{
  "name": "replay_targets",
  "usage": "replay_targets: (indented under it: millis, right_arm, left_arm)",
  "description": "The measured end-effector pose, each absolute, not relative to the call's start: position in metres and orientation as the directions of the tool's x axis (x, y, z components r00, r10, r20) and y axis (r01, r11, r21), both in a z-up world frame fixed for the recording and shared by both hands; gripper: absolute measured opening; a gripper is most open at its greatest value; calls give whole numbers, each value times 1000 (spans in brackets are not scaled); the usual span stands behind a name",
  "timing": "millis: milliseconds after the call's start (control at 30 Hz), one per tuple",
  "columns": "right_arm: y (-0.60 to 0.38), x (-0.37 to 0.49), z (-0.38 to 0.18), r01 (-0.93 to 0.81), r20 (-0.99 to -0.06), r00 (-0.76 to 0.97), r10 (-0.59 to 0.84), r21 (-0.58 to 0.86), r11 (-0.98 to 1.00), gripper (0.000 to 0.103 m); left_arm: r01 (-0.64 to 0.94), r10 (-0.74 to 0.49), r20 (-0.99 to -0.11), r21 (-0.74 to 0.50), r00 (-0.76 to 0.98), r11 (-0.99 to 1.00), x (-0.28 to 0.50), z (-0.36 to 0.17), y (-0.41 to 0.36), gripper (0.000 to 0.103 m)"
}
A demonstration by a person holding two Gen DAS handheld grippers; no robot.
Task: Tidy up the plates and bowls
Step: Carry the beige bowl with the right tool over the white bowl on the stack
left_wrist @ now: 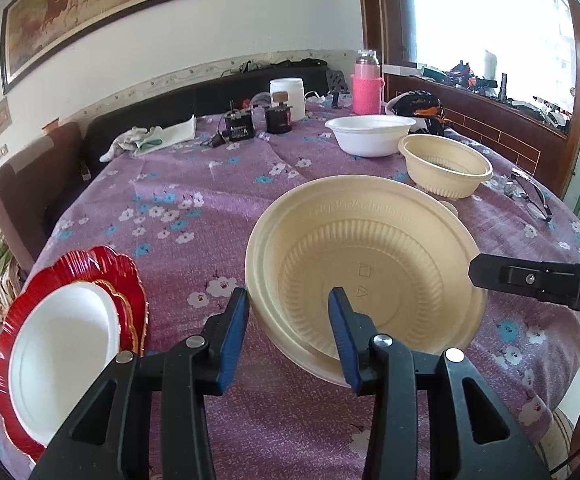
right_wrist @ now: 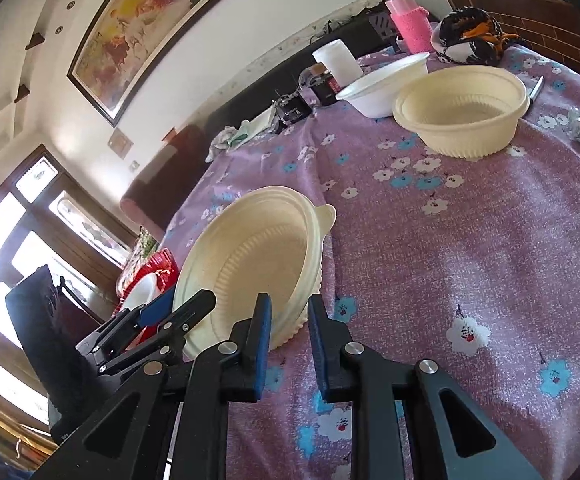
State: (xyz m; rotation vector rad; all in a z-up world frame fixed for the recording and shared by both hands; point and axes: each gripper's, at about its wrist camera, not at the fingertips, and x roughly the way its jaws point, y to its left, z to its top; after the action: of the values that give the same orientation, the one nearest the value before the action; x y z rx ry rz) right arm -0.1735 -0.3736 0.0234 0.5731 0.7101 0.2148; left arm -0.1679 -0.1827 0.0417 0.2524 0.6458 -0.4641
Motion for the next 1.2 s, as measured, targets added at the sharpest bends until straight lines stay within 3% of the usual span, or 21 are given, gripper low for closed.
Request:
replay_targets:
  millis: [1200]
  right_arm:
    - [-297,-151,72,-147,-534,686,495,564,812,21]
  left_arm:
    - [344,-275,-542,26,794,939,-188,90,-83,41]
